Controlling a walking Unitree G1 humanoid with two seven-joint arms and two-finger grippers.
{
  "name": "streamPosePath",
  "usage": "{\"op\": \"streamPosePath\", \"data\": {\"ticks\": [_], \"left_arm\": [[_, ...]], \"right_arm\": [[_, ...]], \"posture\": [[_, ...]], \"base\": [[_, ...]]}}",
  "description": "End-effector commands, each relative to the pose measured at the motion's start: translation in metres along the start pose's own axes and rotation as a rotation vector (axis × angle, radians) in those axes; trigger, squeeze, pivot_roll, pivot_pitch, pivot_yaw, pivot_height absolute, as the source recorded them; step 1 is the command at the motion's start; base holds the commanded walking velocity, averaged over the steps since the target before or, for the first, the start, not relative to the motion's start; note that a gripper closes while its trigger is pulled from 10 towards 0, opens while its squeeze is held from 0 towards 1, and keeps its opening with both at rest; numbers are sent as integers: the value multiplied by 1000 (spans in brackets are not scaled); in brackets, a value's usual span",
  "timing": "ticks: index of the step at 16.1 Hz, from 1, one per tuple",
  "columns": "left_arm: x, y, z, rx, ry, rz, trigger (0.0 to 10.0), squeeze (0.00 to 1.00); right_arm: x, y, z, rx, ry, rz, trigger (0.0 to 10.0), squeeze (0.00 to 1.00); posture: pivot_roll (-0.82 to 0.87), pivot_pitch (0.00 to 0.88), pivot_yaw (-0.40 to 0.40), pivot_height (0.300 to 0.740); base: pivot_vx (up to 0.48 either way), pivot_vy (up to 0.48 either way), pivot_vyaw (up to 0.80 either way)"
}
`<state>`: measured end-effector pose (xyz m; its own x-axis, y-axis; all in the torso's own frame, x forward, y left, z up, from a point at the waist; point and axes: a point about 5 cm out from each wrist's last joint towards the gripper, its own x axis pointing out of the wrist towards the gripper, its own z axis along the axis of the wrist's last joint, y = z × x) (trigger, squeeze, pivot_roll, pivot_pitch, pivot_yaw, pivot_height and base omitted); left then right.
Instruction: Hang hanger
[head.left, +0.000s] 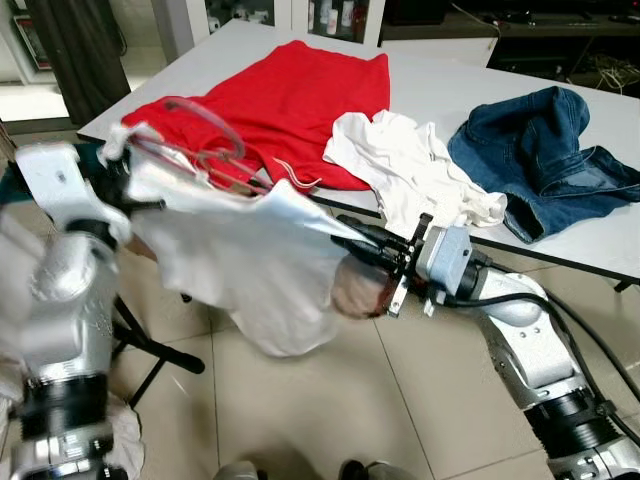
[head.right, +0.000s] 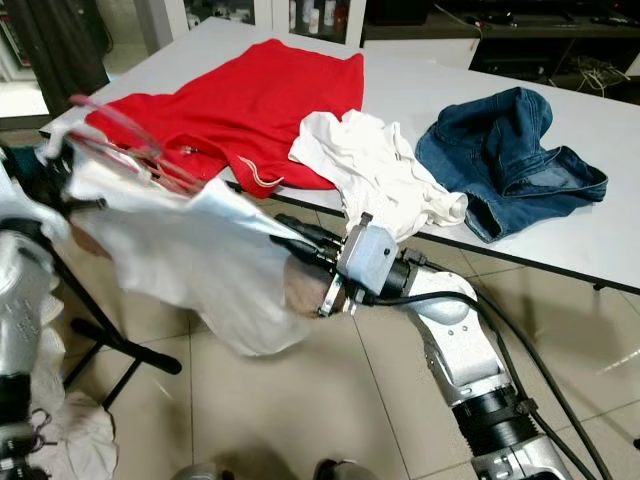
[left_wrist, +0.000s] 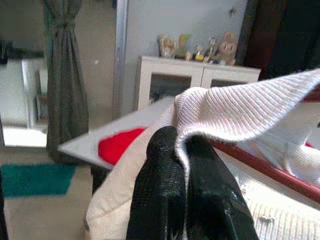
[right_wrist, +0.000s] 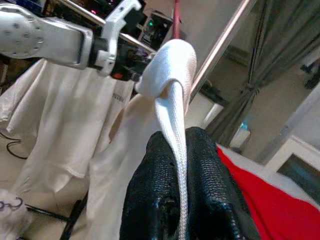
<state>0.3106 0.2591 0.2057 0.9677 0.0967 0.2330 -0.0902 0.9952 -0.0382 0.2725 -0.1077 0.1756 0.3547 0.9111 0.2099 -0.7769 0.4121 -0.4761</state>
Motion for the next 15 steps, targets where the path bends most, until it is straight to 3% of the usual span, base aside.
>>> {"op": "streamPosePath", "data": {"ticks": [1,3,7,9,12,14,15], "left_arm": [[2,3,5,19,3,-25,10000,0],[1,7,5,39,19,-57,10000,0],[-1,7,0,16,69,-117,10000,0],[-5,-1,-12,-155,112,-135,10000,0],[-7,6,-35,-303,199,-99,10000,0],[-6,10,-38,-343,212,-89,10000,0],[-5,9,-33,-319,190,-90,10000,0]], "right_arm": [[-1,-14,10,-76,-31,-20,10000,0],[-3,-23,12,-101,-30,-46,10000,0],[1,-21,16,-104,-55,-47,10000,0],[4,-19,17,-95,-77,-65,10000,0],[5,-17,24,-93,-95,-46,10000,0],[6,-16,31,-116,-107,-5,10000,0],[5,-16,29,-119,-96,6,10000,0]], "posture": [[110,10,-6,740],[111,11,-7,740],[118,8,-8,740],[120,7,-10,740],[112,10,-5,740],[105,12,-6,740],[104,12,-7,740]], "base": [[0,0,0],[0,0,0],[0,0,0],[0,0,0],[0,0,0],[0,0,0],[0,0,0]]}}
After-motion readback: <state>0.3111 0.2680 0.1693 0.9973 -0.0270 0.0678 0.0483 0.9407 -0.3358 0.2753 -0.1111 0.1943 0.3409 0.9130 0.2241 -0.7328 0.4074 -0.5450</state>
